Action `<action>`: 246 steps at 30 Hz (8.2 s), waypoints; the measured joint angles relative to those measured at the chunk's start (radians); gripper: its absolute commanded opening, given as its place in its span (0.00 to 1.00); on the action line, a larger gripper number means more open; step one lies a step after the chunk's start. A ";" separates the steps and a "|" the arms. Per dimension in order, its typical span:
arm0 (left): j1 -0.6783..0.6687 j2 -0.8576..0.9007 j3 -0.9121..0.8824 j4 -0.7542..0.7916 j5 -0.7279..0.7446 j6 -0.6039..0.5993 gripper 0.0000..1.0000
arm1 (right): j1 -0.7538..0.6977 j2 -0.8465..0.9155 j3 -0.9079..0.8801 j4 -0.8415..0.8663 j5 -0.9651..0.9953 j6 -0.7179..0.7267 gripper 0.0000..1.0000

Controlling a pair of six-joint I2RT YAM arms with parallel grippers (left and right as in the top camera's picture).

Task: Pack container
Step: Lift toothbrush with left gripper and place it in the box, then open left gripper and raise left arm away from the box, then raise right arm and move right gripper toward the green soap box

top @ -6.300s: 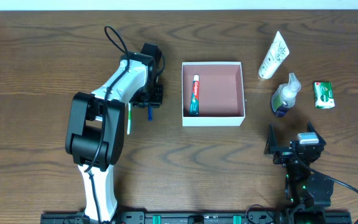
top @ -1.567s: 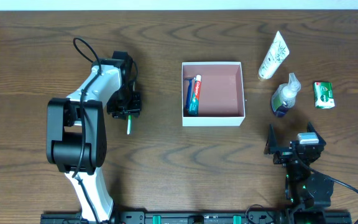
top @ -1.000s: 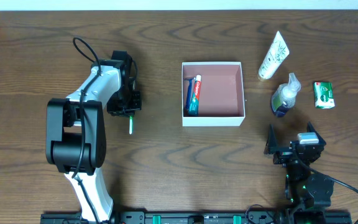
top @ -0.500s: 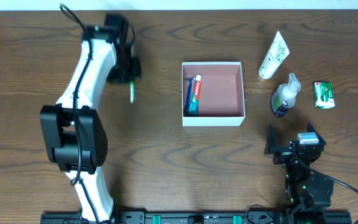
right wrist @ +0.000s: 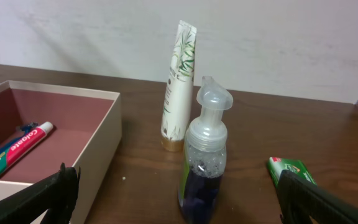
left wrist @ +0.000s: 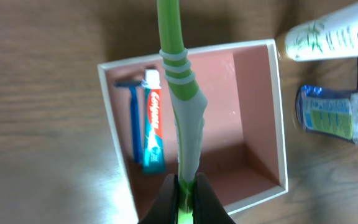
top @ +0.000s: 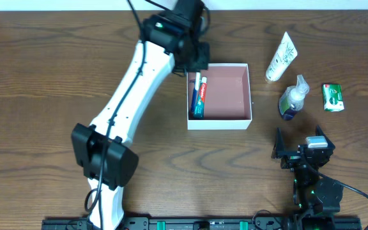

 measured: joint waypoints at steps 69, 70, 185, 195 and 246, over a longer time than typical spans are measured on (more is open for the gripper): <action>-0.036 0.166 -0.104 -0.095 -0.001 0.112 0.11 | 0.000 0.000 0.000 0.000 0.000 0.000 0.99; -0.036 0.166 -0.104 -0.095 -0.001 0.120 0.10 | 0.000 0.000 0.000 0.000 0.000 0.000 0.99; 0.711 -0.069 0.143 -0.002 -0.260 0.177 0.98 | -0.262 1.201 1.712 -1.252 0.360 -0.198 0.99; 0.711 -0.069 0.143 -0.002 -0.261 0.177 0.98 | -0.746 1.581 1.916 -1.356 -0.221 -0.197 0.99; 0.711 -0.069 0.143 -0.002 -0.261 0.177 0.98 | -0.411 2.205 1.827 -1.027 0.043 -0.328 0.99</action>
